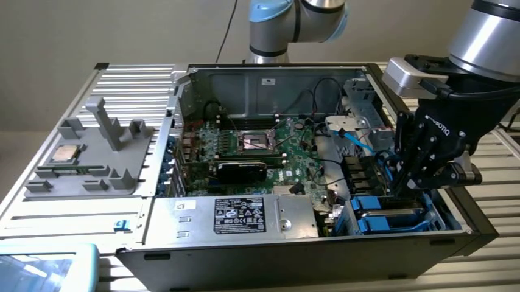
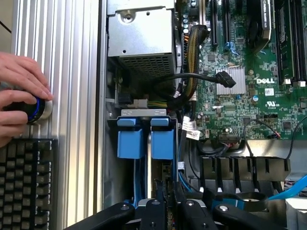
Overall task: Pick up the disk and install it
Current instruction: 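Insert the first disk wire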
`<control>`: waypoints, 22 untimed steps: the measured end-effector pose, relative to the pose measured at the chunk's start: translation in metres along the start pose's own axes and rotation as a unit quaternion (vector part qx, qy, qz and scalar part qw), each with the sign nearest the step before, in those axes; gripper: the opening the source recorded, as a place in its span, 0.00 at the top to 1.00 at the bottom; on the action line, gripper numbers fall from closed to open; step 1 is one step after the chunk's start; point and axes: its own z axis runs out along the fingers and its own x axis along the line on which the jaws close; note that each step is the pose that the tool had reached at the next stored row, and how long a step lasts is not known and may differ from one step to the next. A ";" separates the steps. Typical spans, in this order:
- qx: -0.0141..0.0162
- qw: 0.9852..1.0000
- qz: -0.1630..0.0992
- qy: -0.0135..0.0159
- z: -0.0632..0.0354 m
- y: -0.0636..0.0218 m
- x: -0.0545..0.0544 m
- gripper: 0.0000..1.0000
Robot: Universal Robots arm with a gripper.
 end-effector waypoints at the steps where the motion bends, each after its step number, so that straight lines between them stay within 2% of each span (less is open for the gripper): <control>1: 0.000 1.000 0.000 0.000 0.0003 0.0000 0.000 0.84; 13: 0.000 1.000 0.000 0.000 0.0056 0.0004 0.000 0.84; 15: 0.000 1.000 0.000 0.002 0.0062 0.0005 0.000 0.84; 17: 0.000 1.000 0.001 0.008 0.0064 0.0005 0.000 0.84; 18: 0.000 1.000 0.001 0.010 0.0065 0.0006 0.000 0.84; 22: 0.000 1.000 0.001 0.011 0.0066 0.0007 -0.001 0.84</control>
